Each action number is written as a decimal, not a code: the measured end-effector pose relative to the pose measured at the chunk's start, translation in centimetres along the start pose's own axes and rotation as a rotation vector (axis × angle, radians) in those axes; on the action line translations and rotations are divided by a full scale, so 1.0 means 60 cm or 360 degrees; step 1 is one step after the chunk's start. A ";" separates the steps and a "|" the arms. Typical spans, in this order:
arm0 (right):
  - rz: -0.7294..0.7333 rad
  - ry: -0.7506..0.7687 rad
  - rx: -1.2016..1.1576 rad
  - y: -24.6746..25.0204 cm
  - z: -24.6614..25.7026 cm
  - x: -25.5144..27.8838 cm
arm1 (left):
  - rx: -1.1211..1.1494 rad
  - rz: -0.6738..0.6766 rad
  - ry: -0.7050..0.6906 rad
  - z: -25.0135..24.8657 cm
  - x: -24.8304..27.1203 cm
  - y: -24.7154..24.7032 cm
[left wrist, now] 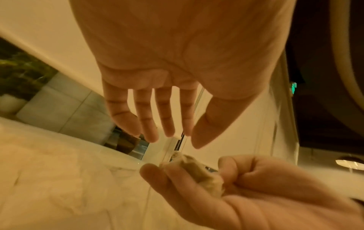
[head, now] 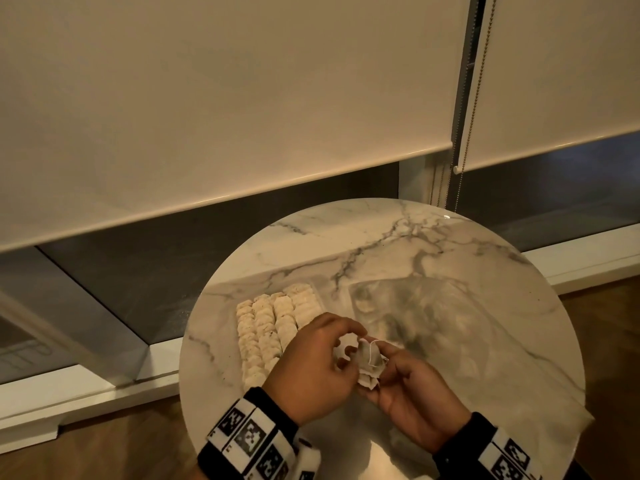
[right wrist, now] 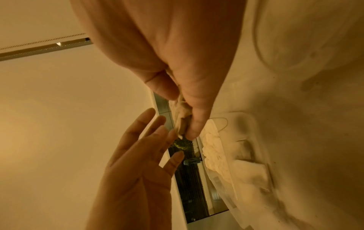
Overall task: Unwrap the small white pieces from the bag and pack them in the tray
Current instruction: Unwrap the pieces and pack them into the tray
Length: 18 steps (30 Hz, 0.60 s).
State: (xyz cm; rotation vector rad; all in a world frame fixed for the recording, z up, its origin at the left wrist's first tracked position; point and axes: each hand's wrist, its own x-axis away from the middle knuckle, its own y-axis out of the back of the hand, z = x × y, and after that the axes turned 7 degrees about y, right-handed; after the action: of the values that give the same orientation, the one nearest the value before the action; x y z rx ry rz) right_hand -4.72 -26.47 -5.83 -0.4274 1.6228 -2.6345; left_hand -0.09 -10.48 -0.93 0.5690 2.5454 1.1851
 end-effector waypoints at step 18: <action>0.0093 -0.0048 0.0288 -0.009 -0.008 0.013 | -0.0048 0.0022 0.0048 0.024 0.011 0.002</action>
State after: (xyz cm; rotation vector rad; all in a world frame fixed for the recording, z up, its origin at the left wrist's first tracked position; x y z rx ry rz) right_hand -5.50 -25.92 -5.40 -0.4040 1.3517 -2.6859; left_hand -0.06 -9.15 -1.81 0.5669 2.5475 1.2440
